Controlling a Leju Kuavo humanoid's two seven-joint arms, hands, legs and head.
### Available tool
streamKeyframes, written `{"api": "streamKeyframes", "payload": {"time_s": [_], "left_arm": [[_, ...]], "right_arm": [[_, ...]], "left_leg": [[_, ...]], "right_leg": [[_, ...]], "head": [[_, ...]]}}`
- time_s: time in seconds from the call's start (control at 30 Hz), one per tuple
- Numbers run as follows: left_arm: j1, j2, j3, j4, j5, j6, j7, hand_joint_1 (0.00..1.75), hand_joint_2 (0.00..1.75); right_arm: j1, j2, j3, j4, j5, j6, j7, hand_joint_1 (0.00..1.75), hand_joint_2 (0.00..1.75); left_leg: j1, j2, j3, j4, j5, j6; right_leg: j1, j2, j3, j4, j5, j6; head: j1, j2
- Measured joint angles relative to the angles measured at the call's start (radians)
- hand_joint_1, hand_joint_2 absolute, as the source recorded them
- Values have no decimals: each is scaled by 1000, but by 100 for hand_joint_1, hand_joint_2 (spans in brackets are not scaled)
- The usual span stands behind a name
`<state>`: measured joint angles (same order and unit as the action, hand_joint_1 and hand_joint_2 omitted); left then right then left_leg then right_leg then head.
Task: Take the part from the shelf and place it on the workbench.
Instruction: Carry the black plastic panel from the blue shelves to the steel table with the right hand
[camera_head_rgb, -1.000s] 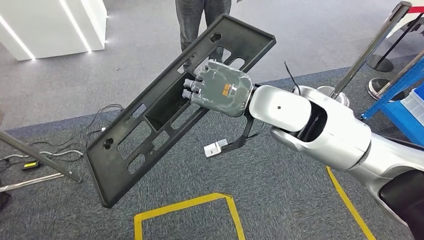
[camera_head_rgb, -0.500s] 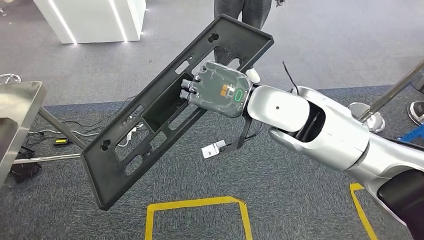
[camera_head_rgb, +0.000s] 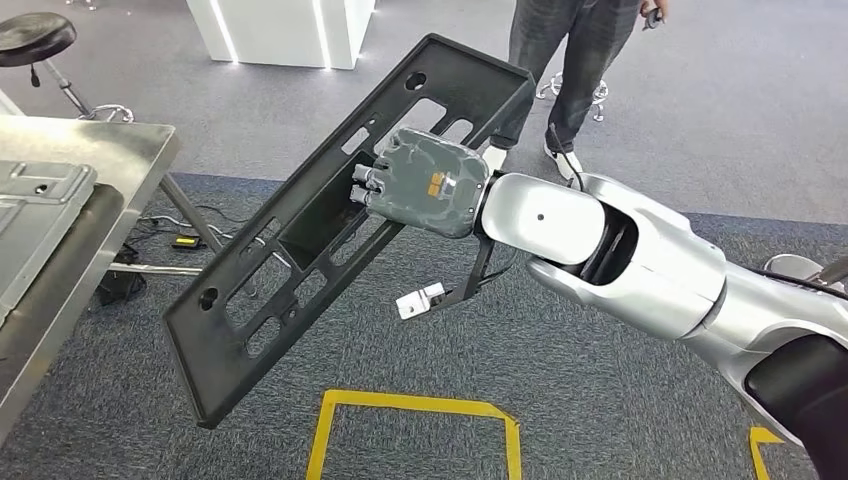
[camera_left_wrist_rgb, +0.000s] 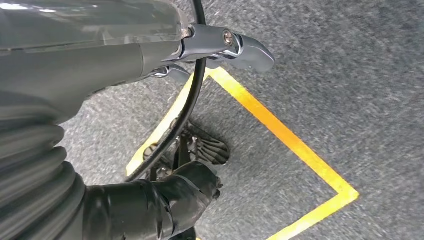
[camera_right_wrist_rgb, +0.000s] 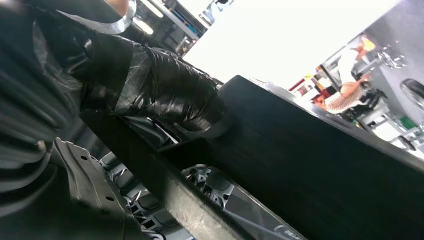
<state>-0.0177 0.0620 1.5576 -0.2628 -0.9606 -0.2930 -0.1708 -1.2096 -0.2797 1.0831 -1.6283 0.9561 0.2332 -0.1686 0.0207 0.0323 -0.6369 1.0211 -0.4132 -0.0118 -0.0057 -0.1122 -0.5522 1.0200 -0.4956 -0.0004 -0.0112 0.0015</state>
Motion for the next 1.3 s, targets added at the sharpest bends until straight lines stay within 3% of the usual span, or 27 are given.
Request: {"api": "streamKeyframes", "payload": {"time_s": [0.07,0.13,0.23,0.27,0.3,0.33,0.37,0.43,0.5,0.57,0.63,0.7,0.77,0.8,0.83,0.87,0.93,0.97,1.0,1.07,1.13,1.17,1.23,1.27,1.3], "left_arm": [[1,0,0,0,0,0,2,0,175],[1,0,0,0,0,0,2,0,175],[-5,0,0,0,0,0,3,0,175],[-6,0,0,0,0,0,3,0,175],[-6,-1,0,0,0,0,3,0,175],[-5,-1,0,0,0,0,3,0,175],[-5,-1,0,0,1,0,3,0,175],[-6,-2,0,0,3,0,3,0,175],[-5,-2,0,0,6,-1,4,0,175],[0,-1,0,0,6,0,7,0,175],[3,-1,0,1,5,0,10,0,175],[-2,1,0,1,4,0,10,0,175],[-6,2,0,1,2,0,10,0,175],[-6,2,0,1,1,-1,10,0,175],[-5,2,0,1,0,-1,9,0,175],[-5,3,0,1,0,-1,9,0,175],[-5,5,0,1,0,-1,7,0,175],[-5,6,0,1,0,-1,6,0,175],[-5,6,0,1,0,-2,6,0,175],[-3,6,0,1,-1,-3,5,0,175],[-2,6,0,1,-2,-3,5,0,175],[-3,7,0,1,-2,-3,5,0,175],[-6,7,0,1,-1,-2,6,0,175],[-7,6,0,1,0,-2,8,0,175],[-7,6,0,1,0,-2,9,0,175]], "right_arm": [[-3,11,2,2,-1,3,2,175,175],[-7,15,4,3,-2,5,2,175,175],[-7,17,10,5,-5,7,3,175,175],[-5,17,13,6,-5,8,3,175,175],[-4,18,15,7,-5,8,3,175,175],[-3,18,16,8,-6,8,3,175,175],[-3,19,17,8,-6,9,3,175,175],[-6,21,17,9,-8,12,4,175,175],[-8,28,17,11,-9,18,6,175,175],[-10,38,17,13,-10,21,8,175,175],[-13,50,19,17,-11,23,10,175,175],[-17,58,22,19,-12,26,14,175,175],[-18,64,28,22,-13,33,18,175,175],[-18,68,31,24,-14,35,19,175,175],[-18,71,34,26,-14,37,20,175,175],[-18,74,36,28,-14,38,21,175,175],[-20,79,37,30,-14,38,22,175,175],[-21,81,37,31,-14,38,22,175,175],[-22,83,37,32,-15,38,22,175,175],[-24,87,39,34,-15,38,22,175,175],[-27,89,41,37,-15,38,22,175,175],[-29,90,41,39,-15,38,22,175,175],[-31,90,43,42,-15,39,22,175,175],[-31,90,45,44,-15,39,22,175,175],[-30,90,48,46,-16,40,22,175,175]], "left_leg": [[3,-18,3,-7,3,11],[7,-31,8,-13,6,19],[4,-56,7,-13,7,28],[2,-69,6,-12,7,30],[1,-83,6,-10,6,30],[0,-97,7,-7,6,30],[0,-112,7,-5,5,30],[-1,-138,3,-1,5,25],[2,-159,-6,-1,10,14],[6,-173,-12,-6,15,0],[3,-129,-27,22,-5,-9],[0,-63,-74,125,-62,-16],[4,-42,-131,243,-109,-24],[6,-38,-140,263,-109,-27],[7,-34,-126,242,-91,-29],[8,-24,-91,182,-60,-30],[3,14,-18,51,-15,-22],[1,26,2,14,-6,-15],[-3,29,6,3,-7,-8],[-3,6,5,2,-3,4],[1,-15,7,-5,0,15],[3,-24,9,-8,2,21],[1,-45,7,-9,4,28],[0,-58,7,-8,4,30],[-2,-71,6,-7,4,31]], "right_leg": [[-5,17,2,7,-12,11],[-11,63,-14,49,-43,15],[-10,102,-105,230,-125,13],[-9,106,-132,280,-135,12],[-8,108,-142,290,-123,10],[-8,112,-133,260,-93,6],[-7,122,-107,196,-50,0],[-7,165,-54,70,7,-13],[-5,187,-38,23,17,-18],[-5,165,-35,13,23,-22],[-10,141,-25,-3,31,-31],[-10,114,-18,-11,33,-39],[-8,85,-19,-10,31,-40],[-7,72,-19,-8,29,-40],[-7,59,-19,-6,26,-38],[-7,47,-18,-2,22,-35],[-4,25,-16,6,12,-26],[-1,17,-15,9,8,-21],[3,9,-14,10,6,-16],[6,-8,-9,8,2,-6],[1,15,-15,32,-22,3],[-3,43,-33,75,-49,6],[-6,96,-97,210,-115,8],[-6,106,-128,271,-134,7],[-6,110,-146,300,-133,6]], "head": [[0,0],[1,0],[0,0],[0,0],[0,0],[0,0],[0,0],[0,0],[-1,0],[-1,0],[-3,0],[-6,0],[-6,0],[-6,0],[-6,0],[-6,0],[-6,0],[-5,0],[-5,0],[-4,0],[-4,0],[-3,0],[-3,0],[-3,0],[-3,0]]}}
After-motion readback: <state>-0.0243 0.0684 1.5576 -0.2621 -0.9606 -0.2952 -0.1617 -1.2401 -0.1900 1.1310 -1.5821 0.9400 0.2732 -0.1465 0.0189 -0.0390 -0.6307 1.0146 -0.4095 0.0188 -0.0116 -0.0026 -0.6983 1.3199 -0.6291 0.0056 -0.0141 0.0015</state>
